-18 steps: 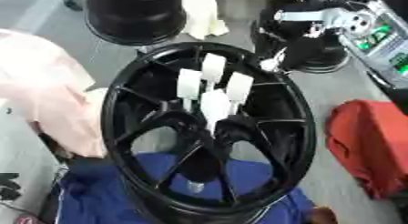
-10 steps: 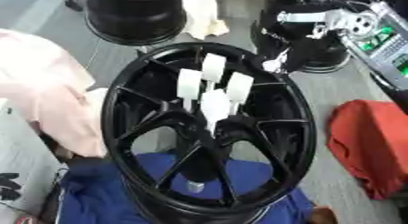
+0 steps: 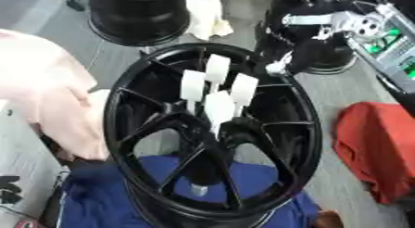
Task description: Pull the pin out of the wheel hub.
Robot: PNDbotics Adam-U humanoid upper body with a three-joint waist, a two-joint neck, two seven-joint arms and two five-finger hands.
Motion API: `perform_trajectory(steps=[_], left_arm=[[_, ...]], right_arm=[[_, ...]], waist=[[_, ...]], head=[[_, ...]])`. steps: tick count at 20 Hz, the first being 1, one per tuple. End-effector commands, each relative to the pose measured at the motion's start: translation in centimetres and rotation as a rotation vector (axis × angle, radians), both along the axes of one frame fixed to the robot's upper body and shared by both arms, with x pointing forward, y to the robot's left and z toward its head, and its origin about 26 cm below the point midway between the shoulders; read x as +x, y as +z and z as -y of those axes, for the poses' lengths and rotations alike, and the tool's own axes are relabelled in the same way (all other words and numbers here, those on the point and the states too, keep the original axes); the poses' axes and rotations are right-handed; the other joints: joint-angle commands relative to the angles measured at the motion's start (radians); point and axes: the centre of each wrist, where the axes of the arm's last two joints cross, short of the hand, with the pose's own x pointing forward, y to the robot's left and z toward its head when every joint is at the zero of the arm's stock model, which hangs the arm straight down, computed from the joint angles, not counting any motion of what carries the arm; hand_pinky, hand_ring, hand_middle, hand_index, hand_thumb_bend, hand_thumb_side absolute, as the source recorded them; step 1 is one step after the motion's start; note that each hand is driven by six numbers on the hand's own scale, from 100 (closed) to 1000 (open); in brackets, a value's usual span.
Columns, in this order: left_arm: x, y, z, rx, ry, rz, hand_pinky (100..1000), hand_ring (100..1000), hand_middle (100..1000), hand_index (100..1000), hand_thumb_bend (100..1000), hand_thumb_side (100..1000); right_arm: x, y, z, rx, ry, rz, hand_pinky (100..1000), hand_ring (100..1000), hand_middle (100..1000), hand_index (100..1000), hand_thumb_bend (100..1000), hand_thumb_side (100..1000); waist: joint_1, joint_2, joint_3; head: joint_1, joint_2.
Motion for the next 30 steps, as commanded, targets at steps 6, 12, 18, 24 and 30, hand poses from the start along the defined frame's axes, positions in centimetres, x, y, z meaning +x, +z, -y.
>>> perform_trajectory(steps=[6, 12, 18, 24, 30], left_arm=[[0.3, 1.5, -1.1, 0.073, -0.127, 0.063, 741, 609, 582, 791, 210, 724], [0.4, 1.5, -1.0, 0.072, -0.129, 0.064, 741, 609, 582, 791, 211, 724], [0.5, 1.6, -1.0, 0.07, -0.13, 0.066, 741, 609, 582, 791, 211, 724], [0.6, 1.7, -1.0, 0.069, -0.132, 0.066, 741, 609, 582, 791, 211, 724], [0.6, 1.7, -0.9, 0.068, -0.133, 0.067, 741, 609, 582, 791, 211, 724]], right_arm=[[0.0, 0.9, -0.4, -0.048, 0.012, 0.0, 755, 764, 776, 896, 397, 481], [0.3, 0.5, -1.2, -0.074, 0.025, -0.026, 762, 779, 808, 907, 402, 500], [0.8, -0.2, -1.6, -0.073, 0.024, -0.046, 759, 777, 805, 904, 393, 500], [1.2, -1.0, -1.9, -0.075, 0.02, -0.06, 758, 776, 803, 900, 388, 503], [1.8, -1.7, -1.6, -0.078, -0.002, -0.069, 758, 776, 798, 894, 381, 502]], waist=[[0.007, -0.015, 0.003], [0.007, -0.015, 0.005], [0.007, -0.015, 0.006], [0.007, -0.015, 0.008], [0.007, -0.015, 0.008]], head=[[-0.001, 0.006], [-0.002, 0.006], [-0.003, 0.006], [-0.003, 0.006], [-0.003, 0.006]])
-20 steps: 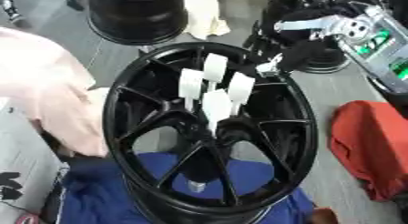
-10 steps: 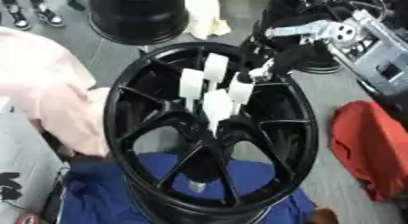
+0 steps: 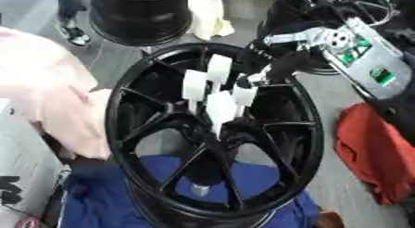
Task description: Pull the pin out of the wheel hub.
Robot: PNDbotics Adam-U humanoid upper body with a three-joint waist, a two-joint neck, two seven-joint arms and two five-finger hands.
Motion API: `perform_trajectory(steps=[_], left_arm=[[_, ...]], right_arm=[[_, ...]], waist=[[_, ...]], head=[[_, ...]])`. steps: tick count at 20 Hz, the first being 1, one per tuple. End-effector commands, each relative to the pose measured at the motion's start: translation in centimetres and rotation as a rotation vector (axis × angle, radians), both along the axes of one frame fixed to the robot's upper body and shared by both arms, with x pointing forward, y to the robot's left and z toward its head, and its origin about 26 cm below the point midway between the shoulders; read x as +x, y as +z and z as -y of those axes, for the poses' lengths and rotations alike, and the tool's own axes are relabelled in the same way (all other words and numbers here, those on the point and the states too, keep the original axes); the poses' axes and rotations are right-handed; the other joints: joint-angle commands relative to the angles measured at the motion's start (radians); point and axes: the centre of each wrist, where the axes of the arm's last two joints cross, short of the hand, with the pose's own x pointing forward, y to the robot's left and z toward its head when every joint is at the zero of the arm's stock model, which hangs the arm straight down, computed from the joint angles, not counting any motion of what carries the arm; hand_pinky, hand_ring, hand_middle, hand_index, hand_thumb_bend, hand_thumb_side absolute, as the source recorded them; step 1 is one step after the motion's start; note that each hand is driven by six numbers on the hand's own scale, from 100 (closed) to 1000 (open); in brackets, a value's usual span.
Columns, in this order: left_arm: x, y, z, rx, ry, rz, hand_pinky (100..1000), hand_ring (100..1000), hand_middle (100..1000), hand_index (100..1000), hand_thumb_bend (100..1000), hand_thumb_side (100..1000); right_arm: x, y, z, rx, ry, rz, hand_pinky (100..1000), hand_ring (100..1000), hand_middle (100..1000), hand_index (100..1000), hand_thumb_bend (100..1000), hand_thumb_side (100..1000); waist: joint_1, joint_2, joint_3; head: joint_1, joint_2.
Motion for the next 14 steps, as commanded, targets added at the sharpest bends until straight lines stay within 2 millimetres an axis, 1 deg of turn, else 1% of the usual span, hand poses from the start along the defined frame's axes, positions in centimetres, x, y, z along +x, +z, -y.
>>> perform_trajectory(steps=[1, 12, 14], left_arm=[[0.6, 1.7, -0.9, 0.072, -0.127, 0.075, 741, 609, 582, 791, 211, 724], [0.6, 1.7, -1.0, 0.072, -0.127, 0.075, 741, 608, 581, 791, 214, 724], [0.6, 1.7, -0.9, 0.072, -0.127, 0.075, 741, 608, 581, 791, 213, 723]], right_arm=[[0.4, 0.9, 0.5, -0.007, -0.015, 0.032, 758, 776, 798, 894, 381, 502], [1.1, 0.0, 1.1, -0.028, -0.031, 0.016, 758, 775, 780, 880, 372, 491], [1.2, -0.2, 1.2, -0.036, -0.03, 0.012, 760, 775, 775, 880, 374, 500]], waist=[[0.008, -0.015, 0.001], [0.008, -0.014, 0.001], [0.008, -0.014, 0.001]], head=[[0.0, 0.006], [0.0, 0.006], [0.0, 0.006]])
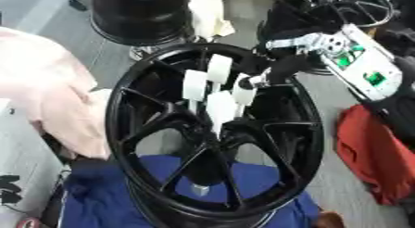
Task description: Pull the pin out of the wheel hub.
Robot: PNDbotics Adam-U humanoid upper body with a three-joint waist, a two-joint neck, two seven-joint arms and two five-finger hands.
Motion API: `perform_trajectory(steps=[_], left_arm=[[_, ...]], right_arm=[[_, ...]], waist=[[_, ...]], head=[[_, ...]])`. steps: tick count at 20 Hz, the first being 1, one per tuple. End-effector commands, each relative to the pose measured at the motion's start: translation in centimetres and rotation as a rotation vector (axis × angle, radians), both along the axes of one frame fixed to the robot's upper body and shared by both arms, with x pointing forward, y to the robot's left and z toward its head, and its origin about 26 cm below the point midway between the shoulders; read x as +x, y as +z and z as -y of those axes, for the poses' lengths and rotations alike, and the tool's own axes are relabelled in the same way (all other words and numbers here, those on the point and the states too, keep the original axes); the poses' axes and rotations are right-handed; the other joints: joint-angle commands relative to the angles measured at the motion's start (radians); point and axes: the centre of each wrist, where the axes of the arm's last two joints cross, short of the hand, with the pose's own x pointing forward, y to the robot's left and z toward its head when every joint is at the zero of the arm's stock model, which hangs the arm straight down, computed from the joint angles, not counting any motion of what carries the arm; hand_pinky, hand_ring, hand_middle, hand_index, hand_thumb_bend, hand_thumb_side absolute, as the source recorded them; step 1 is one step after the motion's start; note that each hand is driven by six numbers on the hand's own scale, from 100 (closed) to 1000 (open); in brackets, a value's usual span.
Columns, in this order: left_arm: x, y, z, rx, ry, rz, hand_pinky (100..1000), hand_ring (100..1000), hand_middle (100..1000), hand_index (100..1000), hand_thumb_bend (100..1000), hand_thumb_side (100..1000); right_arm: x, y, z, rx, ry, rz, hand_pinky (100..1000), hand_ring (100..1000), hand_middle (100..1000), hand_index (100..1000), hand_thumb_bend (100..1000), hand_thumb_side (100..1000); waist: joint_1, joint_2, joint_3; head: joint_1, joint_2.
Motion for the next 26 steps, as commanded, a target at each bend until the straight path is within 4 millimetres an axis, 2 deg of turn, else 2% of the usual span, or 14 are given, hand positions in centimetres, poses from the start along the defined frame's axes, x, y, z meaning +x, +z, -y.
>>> perform_trajectory(steps=[1, 15, 26], left_arm=[[0.5, 1.5, -1.0, 0.07, -0.125, 0.071, 741, 608, 581, 791, 213, 723], [0.4, 1.4, -0.9, 0.071, -0.127, 0.07, 740, 608, 581, 791, 213, 723], [0.4, 1.4, -1.0, 0.072, -0.126, 0.069, 740, 608, 581, 791, 213, 723]], right_arm=[[0.3, 0.8, 0.6, -0.015, -0.011, 0.023, 759, 775, 769, 879, 373, 500], [0.8, 0.0, 0.8, -0.015, -0.014, 0.011, 756, 772, 760, 874, 368, 509], [-0.2, 1.2, 0.9, 0.05, 0.005, 0.044, 746, 763, 751, 869, 365, 525]], waist=[[0.008, -0.014, 0.001], [0.009, -0.014, 0.001], [0.007, -0.015, 0.001]], head=[[0.0, 0.006], [0.001, 0.006], [0.003, 0.006]])
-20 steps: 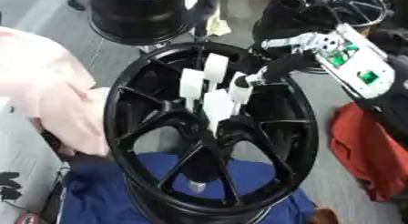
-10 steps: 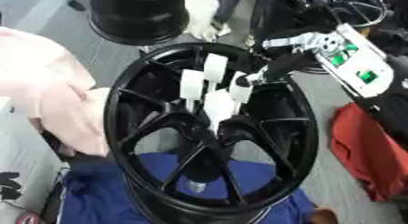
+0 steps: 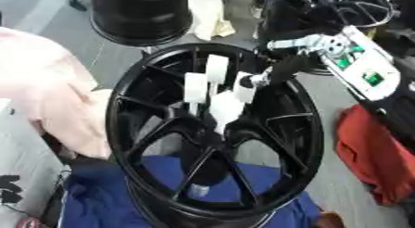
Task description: Pull the pin out of the wheel hub.
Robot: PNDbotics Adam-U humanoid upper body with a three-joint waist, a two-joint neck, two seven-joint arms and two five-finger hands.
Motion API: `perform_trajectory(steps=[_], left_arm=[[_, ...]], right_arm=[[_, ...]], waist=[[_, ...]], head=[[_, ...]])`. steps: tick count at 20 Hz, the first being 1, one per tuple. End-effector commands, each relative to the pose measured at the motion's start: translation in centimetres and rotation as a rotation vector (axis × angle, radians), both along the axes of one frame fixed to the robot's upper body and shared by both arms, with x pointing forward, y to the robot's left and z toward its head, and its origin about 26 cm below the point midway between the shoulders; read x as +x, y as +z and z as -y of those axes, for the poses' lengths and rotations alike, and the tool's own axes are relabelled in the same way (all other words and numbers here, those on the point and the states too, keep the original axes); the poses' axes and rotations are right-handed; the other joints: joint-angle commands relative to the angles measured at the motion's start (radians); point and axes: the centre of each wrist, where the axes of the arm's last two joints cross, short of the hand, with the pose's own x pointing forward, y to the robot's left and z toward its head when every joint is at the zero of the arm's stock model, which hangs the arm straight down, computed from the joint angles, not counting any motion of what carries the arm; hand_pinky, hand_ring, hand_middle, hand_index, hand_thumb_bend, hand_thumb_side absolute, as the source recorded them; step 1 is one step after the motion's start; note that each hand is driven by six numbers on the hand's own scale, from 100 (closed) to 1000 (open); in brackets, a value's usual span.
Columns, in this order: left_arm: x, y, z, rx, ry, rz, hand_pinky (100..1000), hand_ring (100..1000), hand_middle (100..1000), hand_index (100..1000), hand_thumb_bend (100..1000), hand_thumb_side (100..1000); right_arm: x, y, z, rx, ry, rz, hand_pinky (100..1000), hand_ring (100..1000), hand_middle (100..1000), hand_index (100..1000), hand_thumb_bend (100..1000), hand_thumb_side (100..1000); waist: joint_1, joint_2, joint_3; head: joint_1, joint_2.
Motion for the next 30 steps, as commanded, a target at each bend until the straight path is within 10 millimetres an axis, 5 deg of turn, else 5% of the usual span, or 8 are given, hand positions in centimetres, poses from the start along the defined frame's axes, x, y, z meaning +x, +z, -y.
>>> perform_trajectory(steps=[1, 19, 30], left_arm=[[0.43, 1.43, -0.96, 0.071, -0.126, 0.069, 740, 608, 581, 791, 214, 723], [0.54, 1.58, -0.97, 0.071, -0.127, 0.072, 740, 608, 581, 791, 213, 723], [0.66, 1.75, -0.94, 0.07, -0.129, 0.075, 740, 608, 581, 791, 214, 723]], right_arm=[[-0.4, 1.59, 0.61, 0.011, -0.001, 0.036, 745, 763, 750, 869, 364, 526], [-0.7, 1.28, 0.13, -0.012, 0.025, -0.013, 746, 765, 745, 866, 350, 500], [-0.39, 1.08, 0.18, -0.026, 0.014, -0.013, 723, 722, 641, 794, 173, 322]], waist=[[0.007, -0.014, 0.001], [0.006, -0.013, 0.003], [0.005, -0.012, 0.003]], head=[[0.001, 0.006], [-0.001, 0.006], [0.0, 0.006]])
